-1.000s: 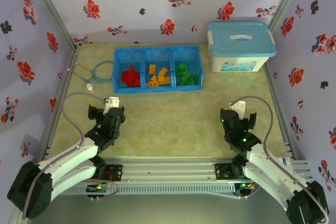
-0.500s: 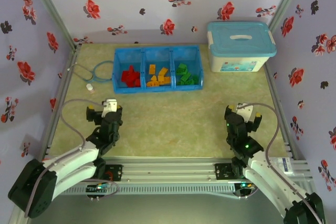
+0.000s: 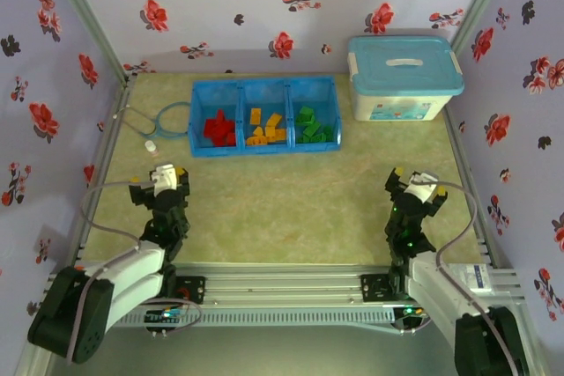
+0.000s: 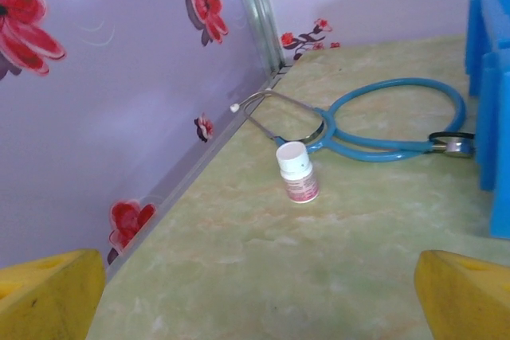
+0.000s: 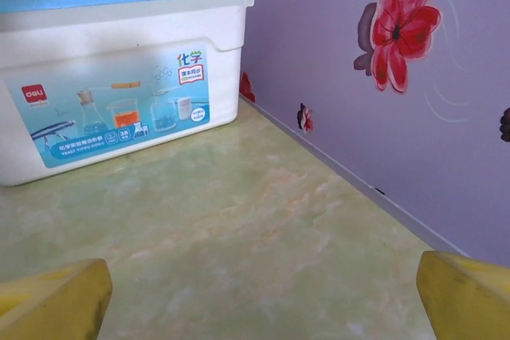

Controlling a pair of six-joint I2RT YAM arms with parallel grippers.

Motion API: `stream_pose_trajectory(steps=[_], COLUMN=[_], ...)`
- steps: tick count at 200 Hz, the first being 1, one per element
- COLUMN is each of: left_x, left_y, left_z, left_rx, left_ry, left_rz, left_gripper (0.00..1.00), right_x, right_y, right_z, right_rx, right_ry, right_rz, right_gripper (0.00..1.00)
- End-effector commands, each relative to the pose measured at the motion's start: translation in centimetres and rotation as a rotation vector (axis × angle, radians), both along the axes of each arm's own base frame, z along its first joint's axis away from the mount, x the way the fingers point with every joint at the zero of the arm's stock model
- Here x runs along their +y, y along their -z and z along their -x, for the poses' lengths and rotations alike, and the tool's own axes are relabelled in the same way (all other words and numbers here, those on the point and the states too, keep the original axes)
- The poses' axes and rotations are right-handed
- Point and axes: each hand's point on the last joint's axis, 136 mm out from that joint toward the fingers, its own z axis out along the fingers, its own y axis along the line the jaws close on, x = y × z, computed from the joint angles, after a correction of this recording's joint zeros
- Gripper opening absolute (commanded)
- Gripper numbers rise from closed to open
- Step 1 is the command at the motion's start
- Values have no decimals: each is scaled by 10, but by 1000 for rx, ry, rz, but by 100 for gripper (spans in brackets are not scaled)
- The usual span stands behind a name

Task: Sort the legos into containers by color
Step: Reset both arms

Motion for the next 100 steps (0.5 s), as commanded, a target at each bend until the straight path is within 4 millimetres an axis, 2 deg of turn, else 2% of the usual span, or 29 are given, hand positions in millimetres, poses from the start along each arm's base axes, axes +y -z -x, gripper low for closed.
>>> stream_pose_trajectory(steps=[1,73,100], left_x=[2,6,9], left_y=[-16,-14,-13], left_z=[-9,-27,-31], left_rx=[-121,-145,-148], left_ry=[8,-5,-6], left_rz=[79,58,75], left_gripper=[100,100,100], right_x=[2,6,4], right_y=[-10,-3,1], right_z=[-8,-44,-49], right_rx=[-93,-91,-87], right_ry=[-21,-27,-21], right_rz=[-48,-34,-21], right_gripper=[99,99,99])
